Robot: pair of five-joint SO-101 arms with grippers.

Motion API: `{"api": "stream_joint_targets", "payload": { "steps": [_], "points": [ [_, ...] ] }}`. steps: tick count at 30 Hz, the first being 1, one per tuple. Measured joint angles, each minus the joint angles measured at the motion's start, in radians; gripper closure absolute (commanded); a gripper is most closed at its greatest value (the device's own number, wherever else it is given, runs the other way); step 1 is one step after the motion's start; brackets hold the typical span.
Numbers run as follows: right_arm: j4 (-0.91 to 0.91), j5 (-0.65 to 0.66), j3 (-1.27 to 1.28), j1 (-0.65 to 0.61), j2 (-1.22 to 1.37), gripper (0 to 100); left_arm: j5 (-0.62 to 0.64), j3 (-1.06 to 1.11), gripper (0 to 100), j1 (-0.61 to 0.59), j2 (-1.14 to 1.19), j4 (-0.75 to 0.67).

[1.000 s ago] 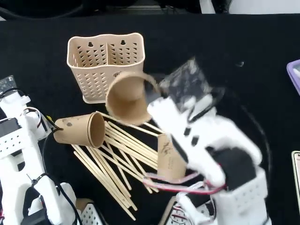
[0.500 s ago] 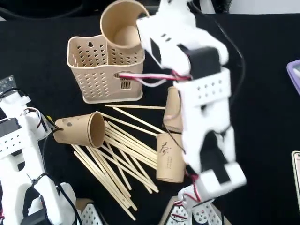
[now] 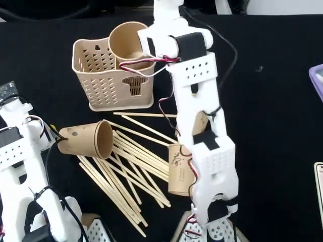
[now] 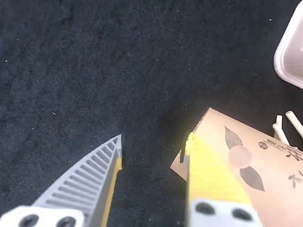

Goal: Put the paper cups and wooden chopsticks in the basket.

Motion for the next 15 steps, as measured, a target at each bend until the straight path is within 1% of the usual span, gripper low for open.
{"api": "stream_joint_targets", "payload": {
  "steps": [2,3,4,9,12,15],
  "points": [
    [0.037,0.000,-0.049,0.000,0.003,81.2,0.000,0.000,78,0.000,0.000,0.000],
    [0.052,0.000,-0.083,0.000,0.003,78.7,0.000,0.000,78,0.000,0.000,0.000],
    [0.071,0.000,-0.124,0.000,0.003,78.5,0.000,0.000,78,0.000,0.000,0.000],
    [0.167,0.003,-0.334,0.005,-0.011,86.3,0.000,0.015,78,0.000,0.000,0.000],
    [0.169,0.043,-0.313,0.068,-0.074,87.4,0.000,0.028,78,0.000,0.000,-0.018],
    [0.169,0.063,-0.170,0.176,-0.149,87.4,0.000,0.041,78,0.000,0.000,-0.041]
  ]
}}
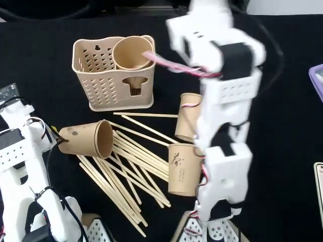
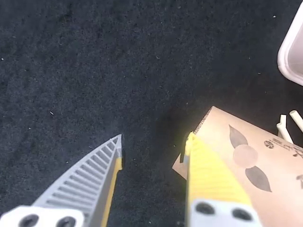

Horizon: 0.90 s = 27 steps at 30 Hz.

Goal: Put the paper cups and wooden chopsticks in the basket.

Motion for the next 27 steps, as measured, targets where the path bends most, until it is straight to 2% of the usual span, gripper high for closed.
{"api": "stream_joint_targets", "payload": {
  "steps": [3,5,9,13,15,27],
  "points": [
    [0.000,0.023,0.216,0.094,-0.061,87.4,0.000,0.003,78,-0.003,0.000,-0.006],
    [0.000,0.087,0.381,0.138,-0.089,87.4,0.000,0.003,78,-0.003,0.000,-0.009],
    [-0.008,0.315,0.710,0.153,-0.097,87.2,0.000,0.003,78,-0.003,0.000,-0.009],
    [-0.115,0.548,0.950,0.158,-0.095,77.9,0.000,0.003,78,-0.003,0.000,-0.009],
    [-0.149,0.623,1.020,0.161,-0.095,74.0,0.000,0.003,78,-0.003,0.000,-0.009],
    [-0.173,0.887,1.172,0.163,-0.120,75.5,0.000,0.003,78,-0.003,0.000,-0.009]
  ]
}}
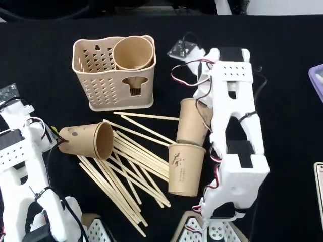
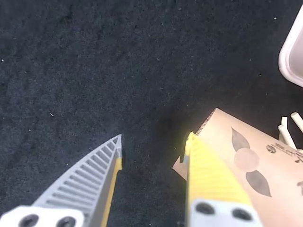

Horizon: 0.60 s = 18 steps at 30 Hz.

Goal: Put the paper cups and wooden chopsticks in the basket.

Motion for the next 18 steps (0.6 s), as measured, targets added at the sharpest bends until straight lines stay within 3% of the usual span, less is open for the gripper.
{"api": "stream_joint_targets", "payload": {
  "steps": [8,15,18],
  "points": [
    [0.158,0.161,-0.014,0.003,-0.009,75.5,-0.002,0.000,78,0.000,0.000,0.000],
    [0.169,0.242,0.011,-0.021,-0.008,76.0,-0.002,0.000,78,0.000,0.000,0.000],
    [0.169,0.278,0.060,-0.049,-0.009,81.5,-0.002,0.000,78,0.000,0.000,0.000]
  ]
}}
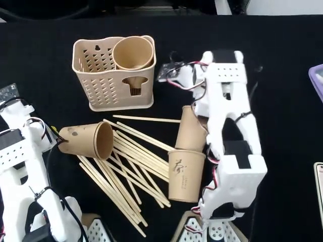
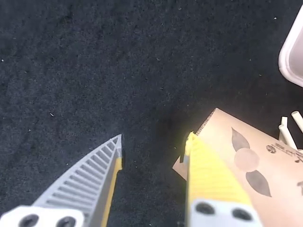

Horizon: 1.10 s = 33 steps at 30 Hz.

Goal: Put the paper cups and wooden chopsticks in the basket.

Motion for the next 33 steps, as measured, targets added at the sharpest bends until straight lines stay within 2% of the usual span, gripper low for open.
{"api": "stream_joint_targets", "payload": {
  "steps": [4,5,13,21,25,27,33],
  "points": [
    [0.000,0.014,0.002,-0.008,-0.002,99.4,0.000,0.000,78,0.000,0.000,0.000],
    [0.000,0.014,0.002,-0.005,-0.011,97.3,0.000,0.000,78,0.000,0.000,0.000],
    [0.003,0.015,0.011,-0.005,-0.199,98.8,0.000,0.000,78,0.000,0.000,0.000],
    [0.003,0.006,0.141,-0.005,-0.506,98.8,0.000,0.000,78,0.000,0.000,0.000],
    [0.003,-0.061,0.143,-0.028,-0.695,98.8,0.000,0.000,78,0.000,0.000,0.000],
    [-0.009,-0.129,0.143,-0.080,-0.783,98.8,0.000,0.000,78,0.000,0.000,0.000],
    [-0.224,-0.399,0.143,-0.261,-0.890,98.8,0.000,0.000,78,0.000,0.000,0.000]
  ]
}}
